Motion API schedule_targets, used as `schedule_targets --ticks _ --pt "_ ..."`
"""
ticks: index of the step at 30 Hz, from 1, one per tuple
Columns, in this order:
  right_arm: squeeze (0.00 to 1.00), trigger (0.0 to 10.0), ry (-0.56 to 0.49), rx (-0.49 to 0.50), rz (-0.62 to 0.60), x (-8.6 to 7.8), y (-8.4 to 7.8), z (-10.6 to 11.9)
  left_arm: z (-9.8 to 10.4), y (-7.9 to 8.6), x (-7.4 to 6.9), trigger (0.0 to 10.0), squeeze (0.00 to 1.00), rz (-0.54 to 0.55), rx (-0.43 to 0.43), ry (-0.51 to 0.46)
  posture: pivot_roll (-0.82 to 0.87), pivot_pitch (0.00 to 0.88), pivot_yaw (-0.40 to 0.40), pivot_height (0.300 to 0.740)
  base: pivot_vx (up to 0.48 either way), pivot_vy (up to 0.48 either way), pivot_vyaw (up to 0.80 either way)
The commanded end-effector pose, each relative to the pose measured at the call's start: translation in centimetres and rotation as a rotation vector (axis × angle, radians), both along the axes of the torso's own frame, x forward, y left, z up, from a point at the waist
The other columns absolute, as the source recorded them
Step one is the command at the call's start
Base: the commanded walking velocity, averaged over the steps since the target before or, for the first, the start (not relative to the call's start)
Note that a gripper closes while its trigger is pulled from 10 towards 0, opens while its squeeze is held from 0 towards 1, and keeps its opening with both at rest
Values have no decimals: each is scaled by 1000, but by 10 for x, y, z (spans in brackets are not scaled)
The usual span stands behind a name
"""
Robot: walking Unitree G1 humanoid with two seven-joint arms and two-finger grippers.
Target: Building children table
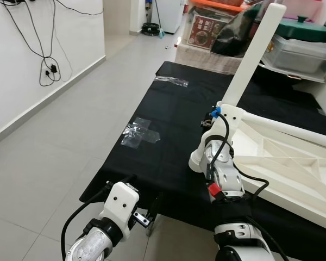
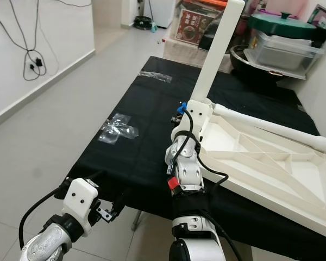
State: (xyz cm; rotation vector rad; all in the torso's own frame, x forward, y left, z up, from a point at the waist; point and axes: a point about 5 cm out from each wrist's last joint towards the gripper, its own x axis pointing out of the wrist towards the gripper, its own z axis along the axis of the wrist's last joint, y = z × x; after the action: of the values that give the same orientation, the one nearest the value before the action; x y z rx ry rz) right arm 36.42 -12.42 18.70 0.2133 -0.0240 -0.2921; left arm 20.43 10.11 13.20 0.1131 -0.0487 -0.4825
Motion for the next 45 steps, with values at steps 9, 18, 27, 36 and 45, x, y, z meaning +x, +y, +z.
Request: schedule_targets --ticks 9,18,27,36,45 --pt "0 10000 -155 165 417 11 12 16 -5 -3 0 10000 0 -9 -3 28 120 53 -142 740 0 0 0" --pt "0 10000 -203 152 1185 -3 10 30 -5 -2 1 10000 0 -11 -2 24 125 52 -145 740 0 0 0" --pt "0 0 -124 -61 1666 -17 33 18 -5 -2 -1 10000 0 -12 1 24 138 56 -147 740 0 0 0" --pt "0 0 -153 -66 1500 -7 44 18 -4 -3 -2 10000 0 -10 -1 25 140 59 -149 740 0 0 0" --pt "0 0 -57 -71 487 18 -2 4 -6 -3 -2 10000 0 -11 -4 28 123 46 -148 740 0 0 0"
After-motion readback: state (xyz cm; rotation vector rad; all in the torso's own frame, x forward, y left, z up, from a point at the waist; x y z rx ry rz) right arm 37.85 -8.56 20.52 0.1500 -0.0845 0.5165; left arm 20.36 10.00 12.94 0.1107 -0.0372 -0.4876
